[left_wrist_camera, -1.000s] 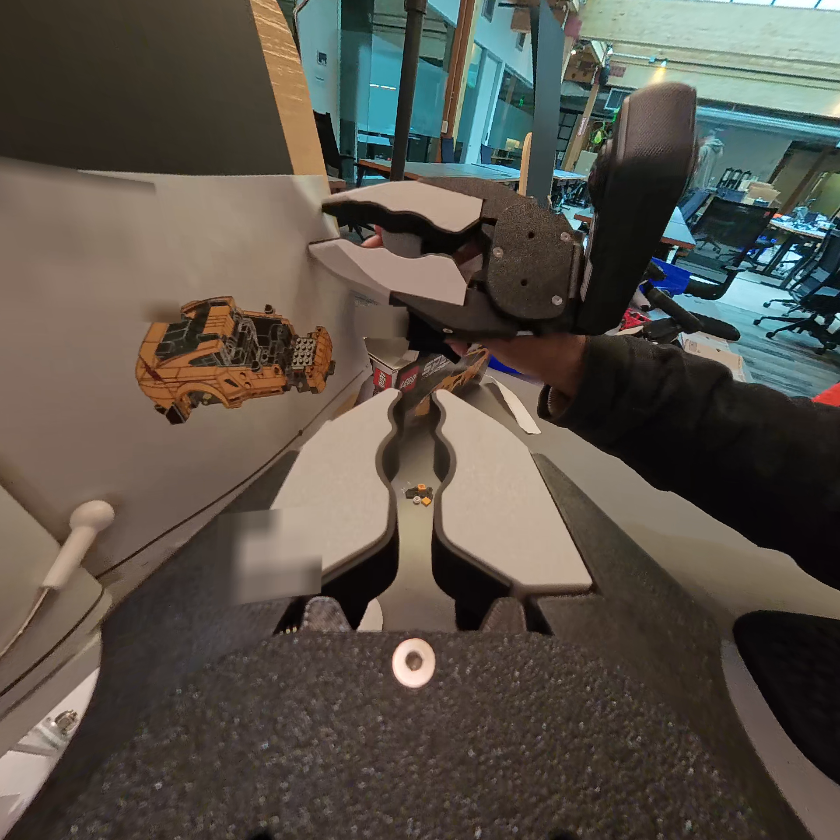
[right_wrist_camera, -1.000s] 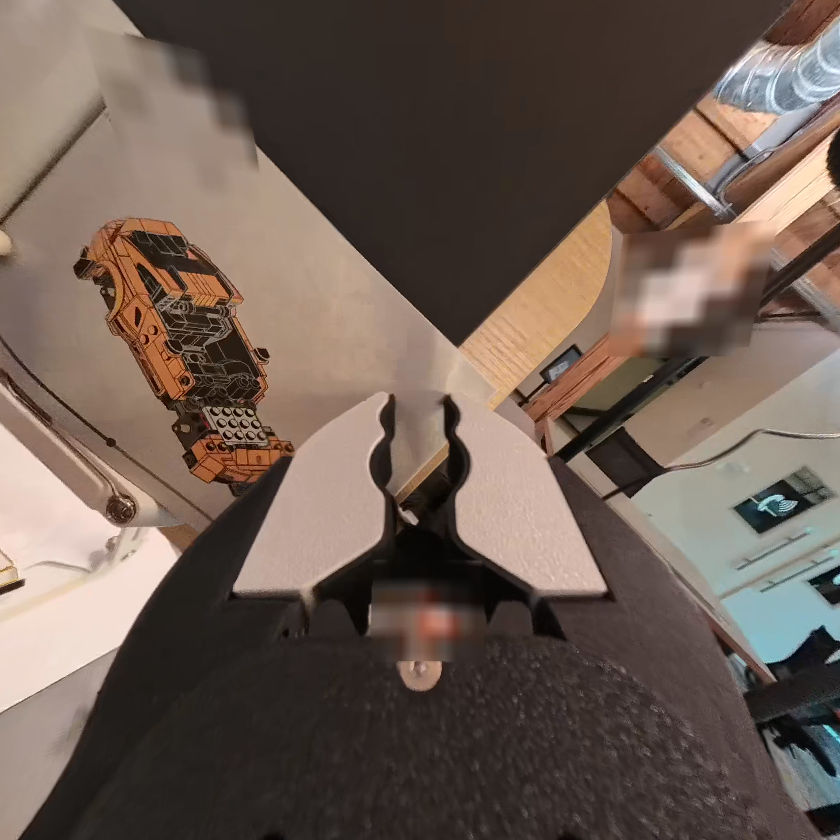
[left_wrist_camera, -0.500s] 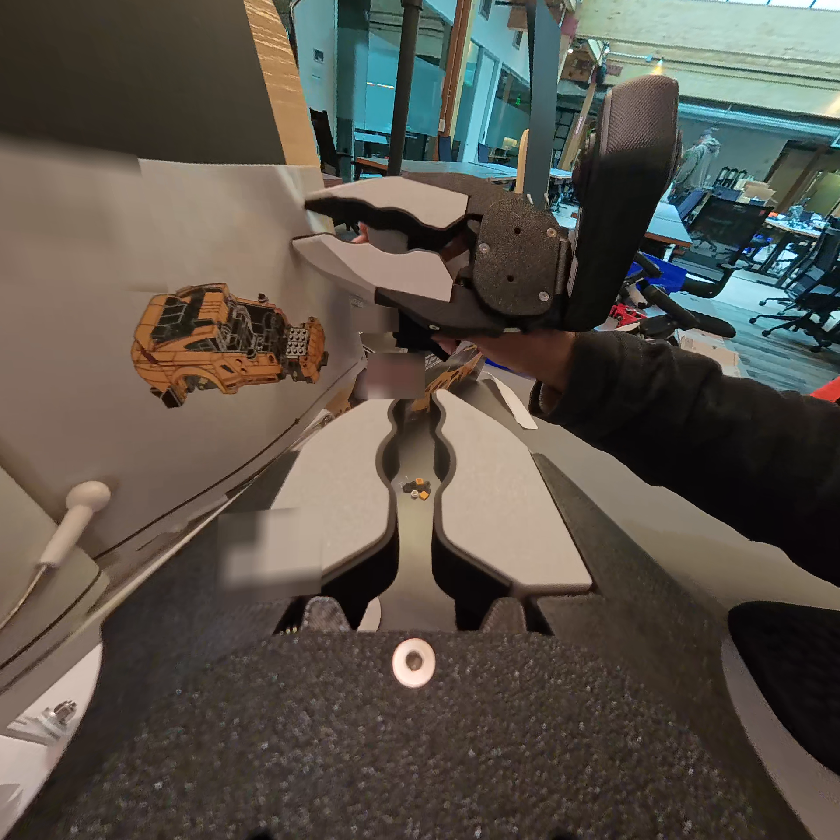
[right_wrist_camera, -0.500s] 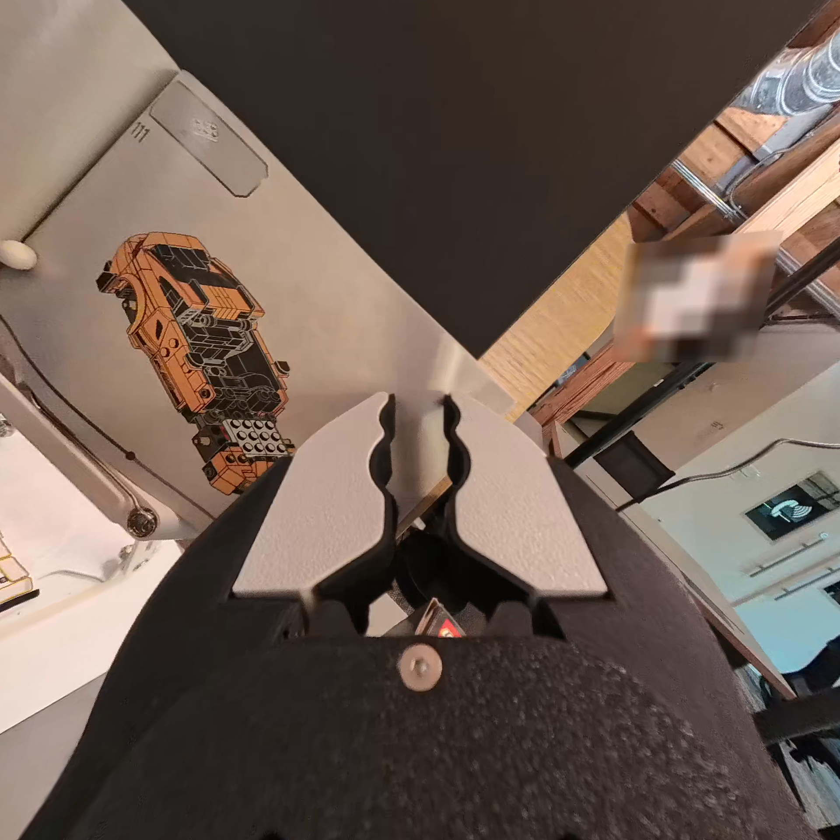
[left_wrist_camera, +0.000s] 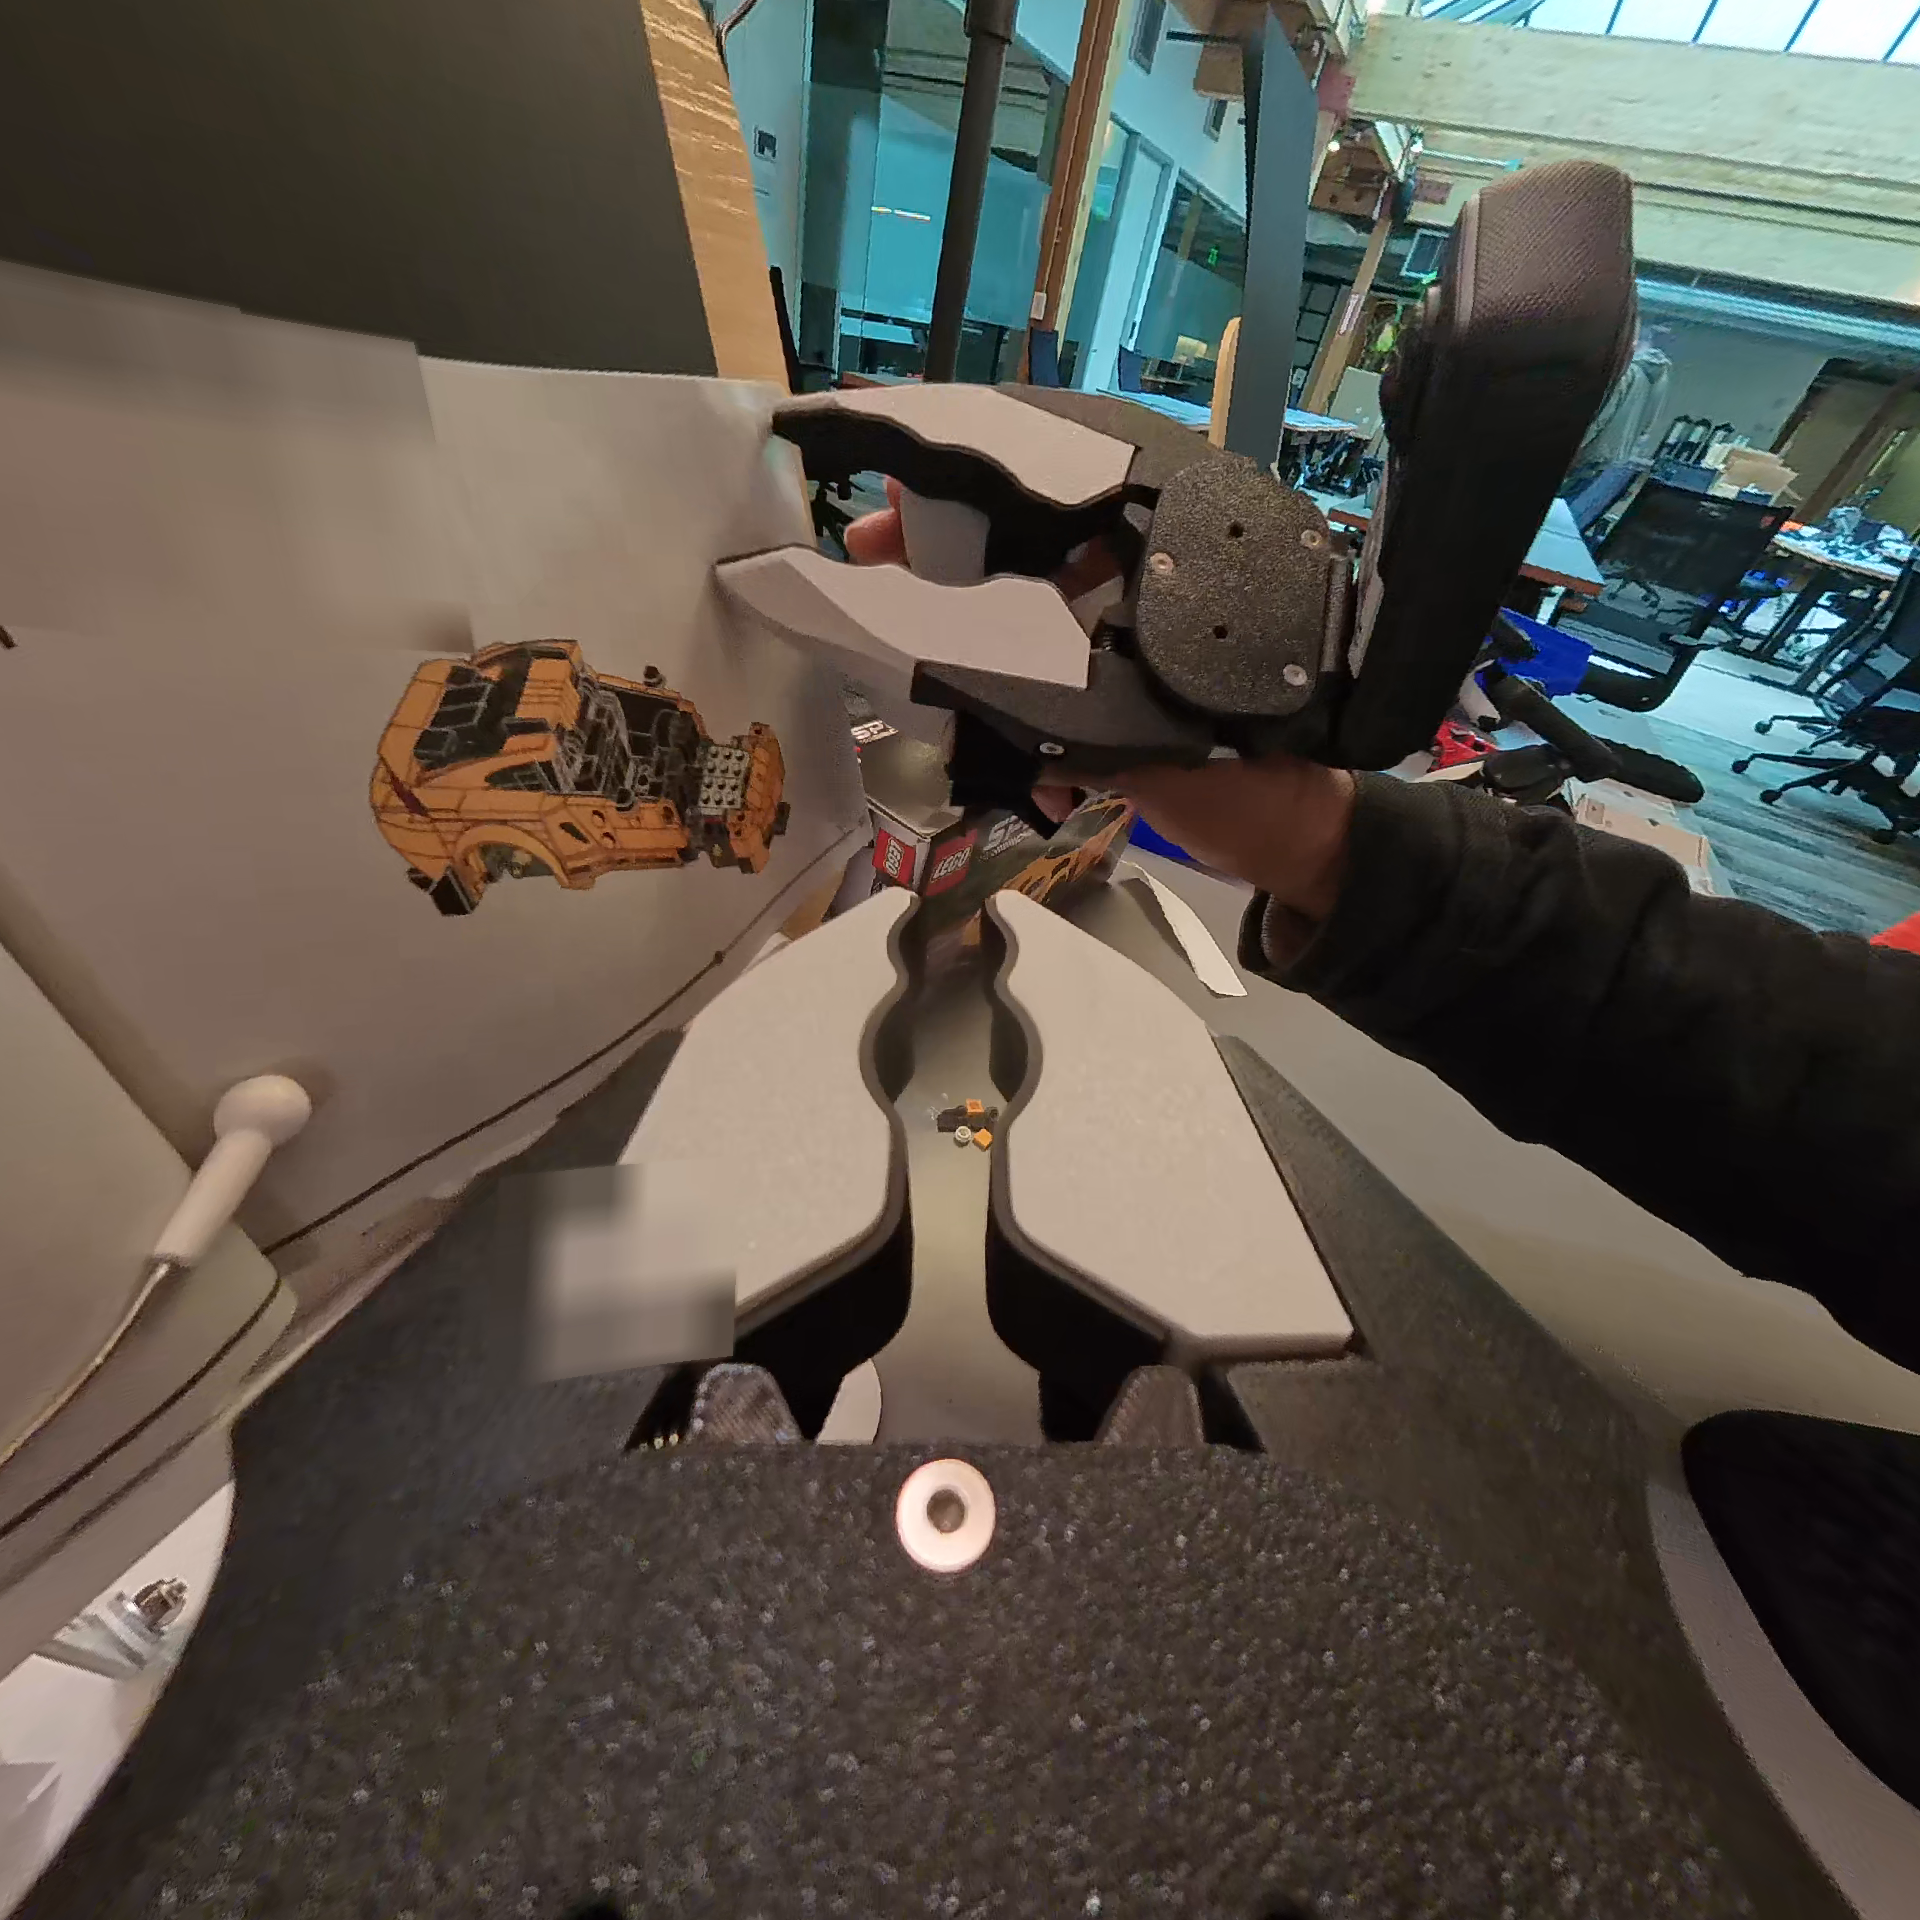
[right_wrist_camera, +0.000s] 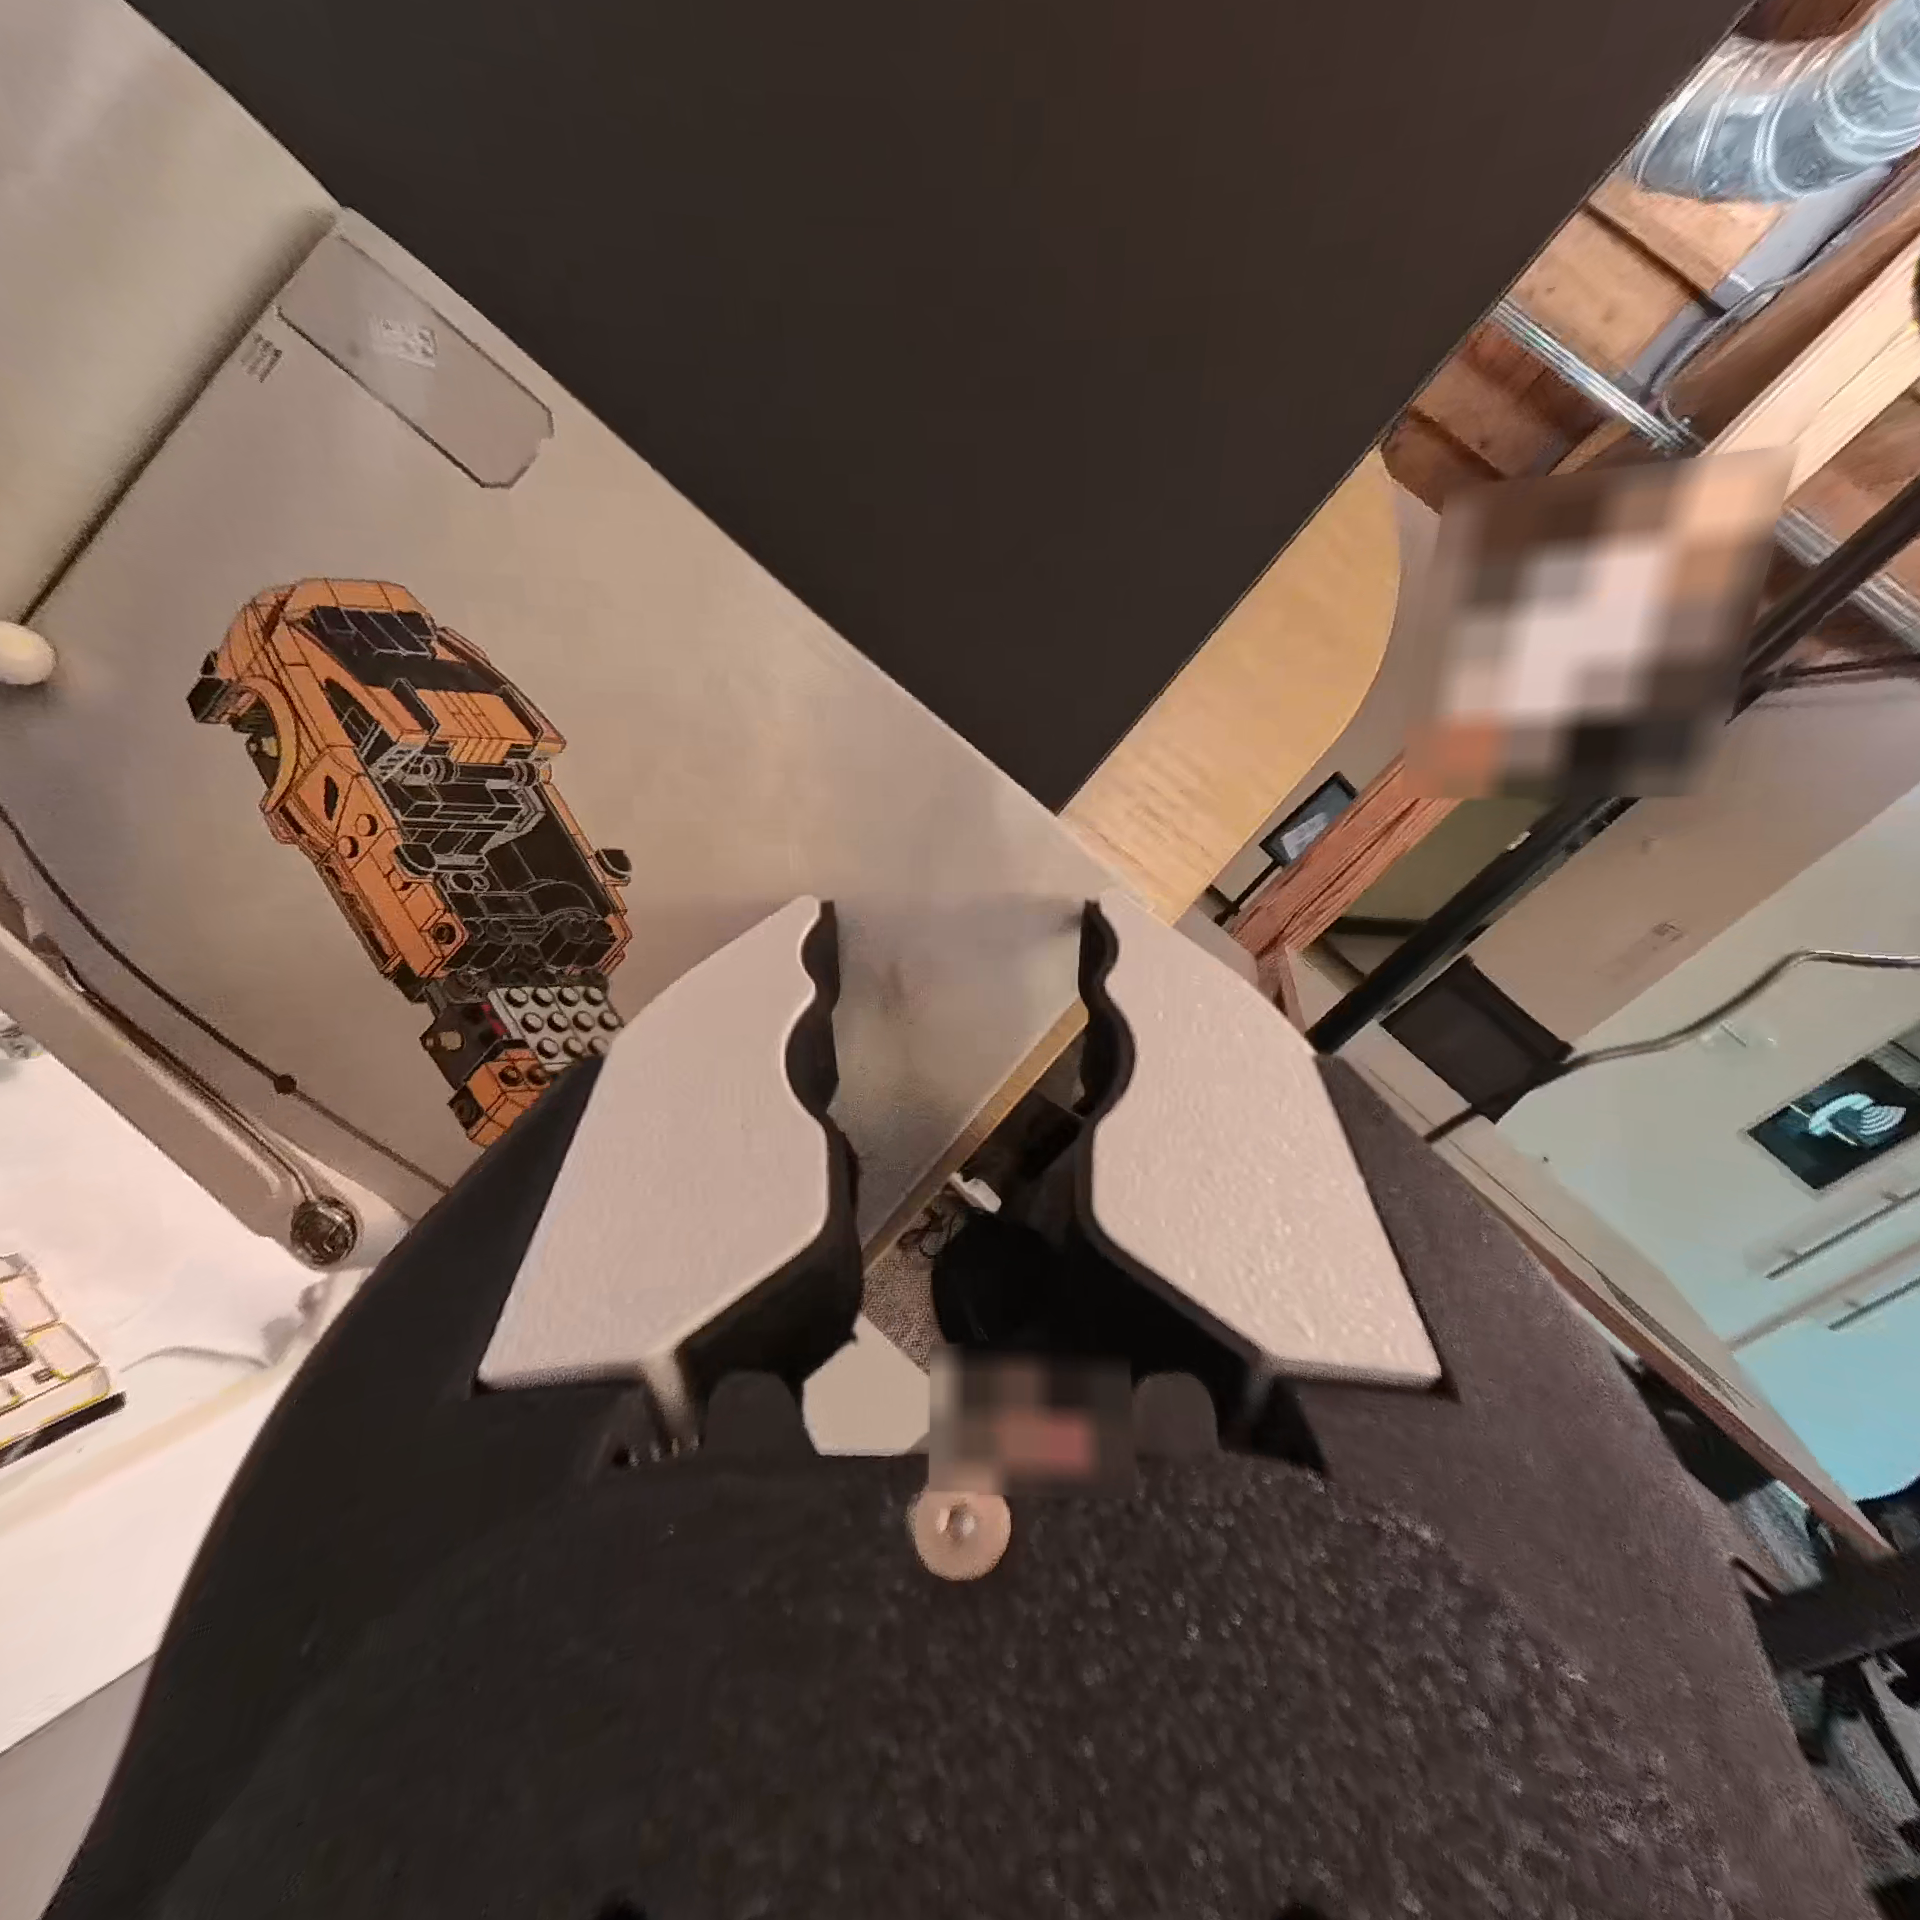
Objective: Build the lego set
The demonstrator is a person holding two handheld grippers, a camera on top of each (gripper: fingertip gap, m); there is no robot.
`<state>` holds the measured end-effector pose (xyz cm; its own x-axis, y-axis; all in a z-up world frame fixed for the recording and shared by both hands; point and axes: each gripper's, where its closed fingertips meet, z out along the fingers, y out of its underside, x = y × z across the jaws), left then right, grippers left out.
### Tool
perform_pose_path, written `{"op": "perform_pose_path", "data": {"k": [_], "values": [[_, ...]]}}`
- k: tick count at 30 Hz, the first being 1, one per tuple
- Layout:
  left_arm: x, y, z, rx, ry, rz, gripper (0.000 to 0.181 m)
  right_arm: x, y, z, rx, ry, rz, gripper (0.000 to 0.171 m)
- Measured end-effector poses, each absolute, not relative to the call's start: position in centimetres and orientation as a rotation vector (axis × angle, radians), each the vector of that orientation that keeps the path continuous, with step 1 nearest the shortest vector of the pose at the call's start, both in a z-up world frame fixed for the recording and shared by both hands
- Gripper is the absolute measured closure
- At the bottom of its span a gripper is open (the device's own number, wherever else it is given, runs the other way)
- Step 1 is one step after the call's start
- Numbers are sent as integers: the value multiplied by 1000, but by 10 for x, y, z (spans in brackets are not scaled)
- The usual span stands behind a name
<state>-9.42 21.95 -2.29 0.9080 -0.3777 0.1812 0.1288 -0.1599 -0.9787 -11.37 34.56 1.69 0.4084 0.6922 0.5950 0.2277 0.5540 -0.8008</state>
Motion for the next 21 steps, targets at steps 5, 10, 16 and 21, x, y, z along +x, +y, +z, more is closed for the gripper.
{"op": "perform_pose_path", "data": {"k": [5, 10, 16, 21], "values": [[-99, 214, -24, -1663, 179, -424, 173, -118, 344, 11, -978, -1153, 353, 143], [-106, 203, -30, -1633, 122, -404, 174, -119, 347, 9, -1012, -1143, 368, 159], [-108, 184, -48, -1612, 92, -384, 175, -120, 345, 6, -1029, -1153, 381, 171], [-120, 160, -69, -1630, 76, -337, 175, -104, 344, 18, -987, -1074, 357, 152]]}}
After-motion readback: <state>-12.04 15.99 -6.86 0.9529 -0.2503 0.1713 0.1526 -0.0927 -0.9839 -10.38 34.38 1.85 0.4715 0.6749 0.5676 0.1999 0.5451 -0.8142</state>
